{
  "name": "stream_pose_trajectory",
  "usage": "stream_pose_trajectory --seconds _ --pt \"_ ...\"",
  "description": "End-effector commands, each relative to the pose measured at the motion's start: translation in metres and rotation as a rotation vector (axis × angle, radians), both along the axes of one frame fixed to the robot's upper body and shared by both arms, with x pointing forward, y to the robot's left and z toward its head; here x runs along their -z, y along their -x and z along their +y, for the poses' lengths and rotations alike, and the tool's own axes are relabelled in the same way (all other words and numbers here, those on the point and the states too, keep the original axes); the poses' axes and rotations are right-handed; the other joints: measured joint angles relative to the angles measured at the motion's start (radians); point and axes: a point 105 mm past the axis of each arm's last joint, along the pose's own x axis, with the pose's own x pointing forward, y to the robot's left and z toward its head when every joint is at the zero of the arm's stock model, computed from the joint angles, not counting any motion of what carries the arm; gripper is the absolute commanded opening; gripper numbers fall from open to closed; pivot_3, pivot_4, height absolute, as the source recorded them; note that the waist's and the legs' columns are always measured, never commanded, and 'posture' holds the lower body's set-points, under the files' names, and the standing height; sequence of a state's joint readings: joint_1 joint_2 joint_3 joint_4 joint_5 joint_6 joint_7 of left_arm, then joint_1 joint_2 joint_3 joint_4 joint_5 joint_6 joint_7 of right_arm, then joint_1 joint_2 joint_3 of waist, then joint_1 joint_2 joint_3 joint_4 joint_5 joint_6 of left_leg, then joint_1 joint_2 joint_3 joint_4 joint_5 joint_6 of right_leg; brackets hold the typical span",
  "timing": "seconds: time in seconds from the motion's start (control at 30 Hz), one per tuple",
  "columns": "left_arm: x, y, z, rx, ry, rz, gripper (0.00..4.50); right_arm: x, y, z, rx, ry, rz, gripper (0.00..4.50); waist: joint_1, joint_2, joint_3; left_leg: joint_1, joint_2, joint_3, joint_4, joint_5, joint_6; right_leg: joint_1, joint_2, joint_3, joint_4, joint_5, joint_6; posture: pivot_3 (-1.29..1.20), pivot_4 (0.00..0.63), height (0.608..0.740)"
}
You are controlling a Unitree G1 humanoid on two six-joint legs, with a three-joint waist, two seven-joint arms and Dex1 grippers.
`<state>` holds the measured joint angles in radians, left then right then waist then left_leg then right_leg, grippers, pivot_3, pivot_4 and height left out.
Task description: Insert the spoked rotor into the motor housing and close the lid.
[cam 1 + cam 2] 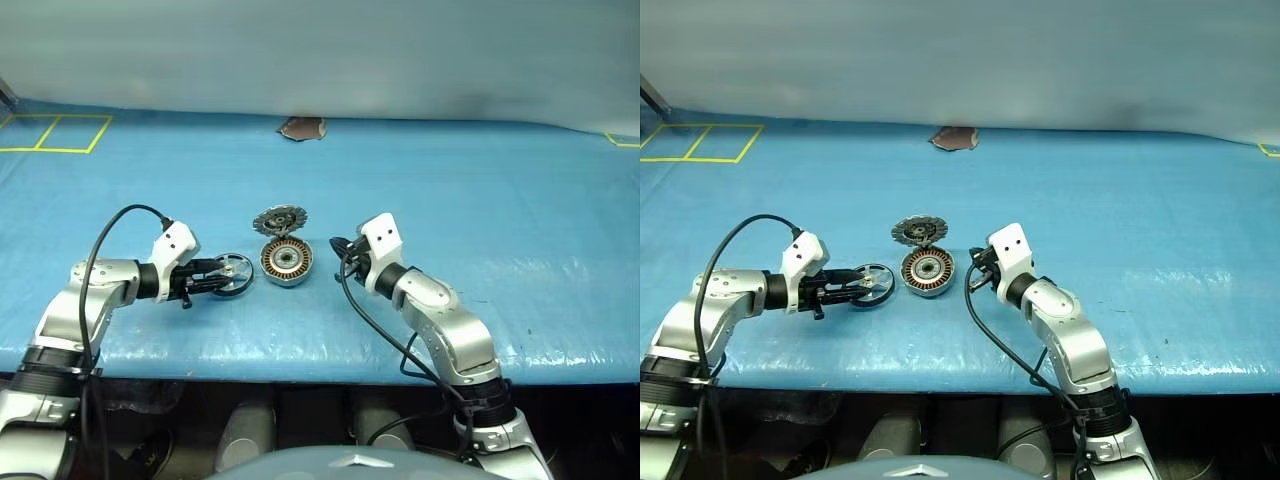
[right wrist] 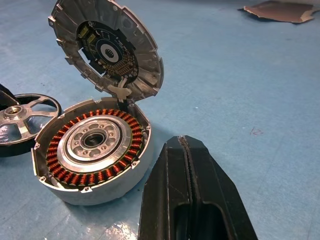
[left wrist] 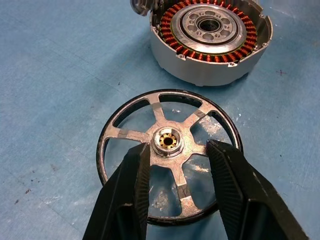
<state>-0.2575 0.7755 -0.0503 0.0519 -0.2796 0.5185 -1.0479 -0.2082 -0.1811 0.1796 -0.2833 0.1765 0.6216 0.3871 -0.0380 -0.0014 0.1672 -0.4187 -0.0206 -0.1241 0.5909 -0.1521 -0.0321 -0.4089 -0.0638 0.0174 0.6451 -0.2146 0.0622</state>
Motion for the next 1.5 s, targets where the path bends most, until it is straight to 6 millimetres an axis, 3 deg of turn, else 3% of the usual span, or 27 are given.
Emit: stream_pose_trajectory --seconds 0.03,0.1,0.27,0.3,0.6,1.03,1.5 --pt "0.019 0.007 0.002 -0.001 -0.034 0.095 1.93 -0.011 0.001 0.006 -0.014 -0.025 -0.043 0.0 -0.001 0.0 0.0 0.0 0.0 0.0 0.0 0.0 0.0 0.0 0.0 0.0 0.0 0.0 0.0 0.0 0.15 0.74" --pt "0.021 0.008 0.002 0.0 -0.038 0.104 1.75 -0.012 0.001 0.006 -0.014 -0.029 -0.045 0.0 -0.001 0.0 0.0 0.0 0.0 0.0 0.0 0.0 0.0 0.0 0.0 0.0 0.0 0.0 0.0 0.0 0.15 0.74" --pt "0.025 0.013 0.005 0.021 -0.074 0.127 0.44 -0.013 0.0 0.006 -0.01 -0.033 -0.048 0.0 -0.005 0.0 0.0 0.0 0.0 0.001 -0.001 0.0 0.0 0.0 0.0 0.001 0.0 0.0 0.0 0.0 0.15 0.74" --pt "0.025 0.013 0.007 0.022 -0.089 0.124 0.36 -0.013 0.0 0.006 -0.009 -0.034 -0.049 0.0 -0.006 0.0 0.0 0.0 0.0 0.001 -0.001 0.0 0.0 0.0 0.0 0.001 0.0 0.0 0.0 0.0 0.15 0.74" --pt "0.021 0.011 0.01 0.003 -0.074 0.093 0.36 -0.015 -0.001 0.008 -0.008 -0.036 -0.057 0.0 -0.02 0.001 0.0 0.0 0.001 0.002 -0.002 0.0 0.0 0.0 0.0 0.001 0.0 0.0 0.0 0.0 0.15 0.74" --pt "-0.04 0.007 0.012 0.014 0.227 -0.078 0.36 -0.014 -0.002 0.006 -0.004 -0.032 -0.061 0.0 -0.021 -0.001 0.0 -0.004 0.003 0.002 -0.001 0.0 0.0 -0.004 0.002 0.001 0.0 0.0 -0.001 0.0 0.15 0.74" --pt "-0.047 0.007 0.001 0.03 0.322 -0.103 0.36 -0.009 0.001 0.005 -0.023 -0.002 -0.052 0.0 -0.021 -0.001 0.0 -0.004 0.003 0.002 -0.001 0.0 0.0 -0.004 0.002 0.001 0.0 0.0 -0.001 0.0 0.15 0.74"
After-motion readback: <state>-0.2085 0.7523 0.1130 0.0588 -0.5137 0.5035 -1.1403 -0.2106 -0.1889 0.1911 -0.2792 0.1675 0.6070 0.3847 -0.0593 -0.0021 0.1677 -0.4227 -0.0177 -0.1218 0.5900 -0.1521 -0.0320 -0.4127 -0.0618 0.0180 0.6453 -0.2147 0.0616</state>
